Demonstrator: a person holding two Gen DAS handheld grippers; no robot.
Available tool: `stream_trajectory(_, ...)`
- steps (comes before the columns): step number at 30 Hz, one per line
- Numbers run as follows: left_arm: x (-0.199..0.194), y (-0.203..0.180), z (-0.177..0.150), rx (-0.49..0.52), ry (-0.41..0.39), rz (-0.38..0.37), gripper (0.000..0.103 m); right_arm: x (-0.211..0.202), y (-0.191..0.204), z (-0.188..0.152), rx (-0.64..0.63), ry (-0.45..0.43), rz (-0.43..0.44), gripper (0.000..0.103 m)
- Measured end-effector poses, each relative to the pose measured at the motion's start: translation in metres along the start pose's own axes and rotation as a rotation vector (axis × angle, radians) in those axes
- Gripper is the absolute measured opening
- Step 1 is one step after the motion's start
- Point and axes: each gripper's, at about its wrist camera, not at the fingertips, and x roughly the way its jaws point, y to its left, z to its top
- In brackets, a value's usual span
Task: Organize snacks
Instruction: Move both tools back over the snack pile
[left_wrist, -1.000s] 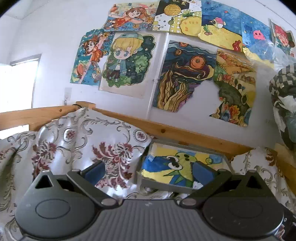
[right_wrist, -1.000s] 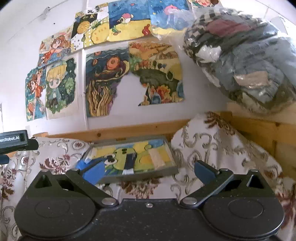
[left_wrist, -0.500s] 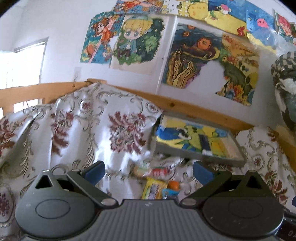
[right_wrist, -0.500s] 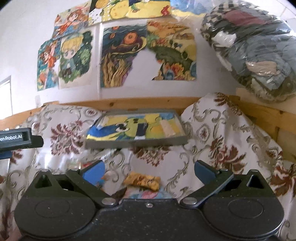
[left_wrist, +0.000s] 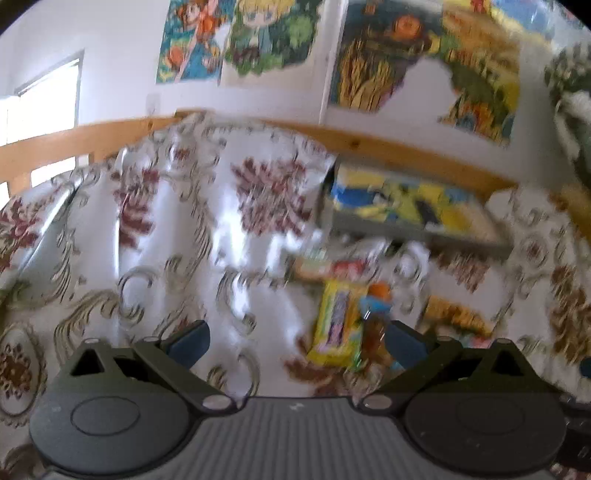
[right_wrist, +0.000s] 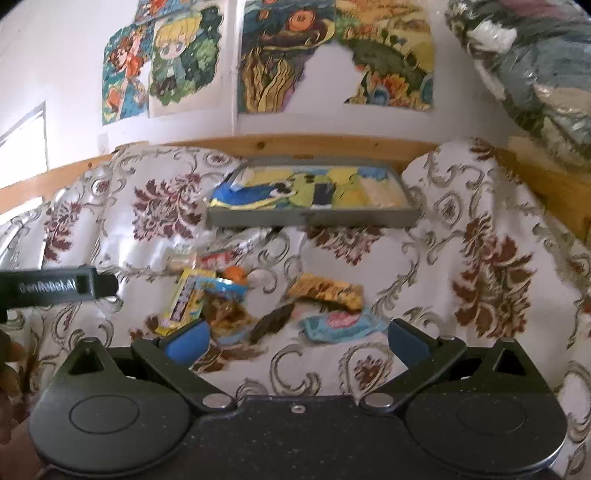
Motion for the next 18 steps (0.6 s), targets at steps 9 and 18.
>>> stream_trajectory(9, 0.012, 0.011, -0.014, -0.021, 0.078, 0.016, 0.103, 0.011, 0.003, -0.006, -0.006, 0.039, 0.003, 0.102)
stream_trajectory(18, 0.019, 0.008, -0.009, 0.008, 0.065, 0.002, 0.103, 0.021, 0.002, -0.008, 0.002, 0.061, -0.002, 0.102)
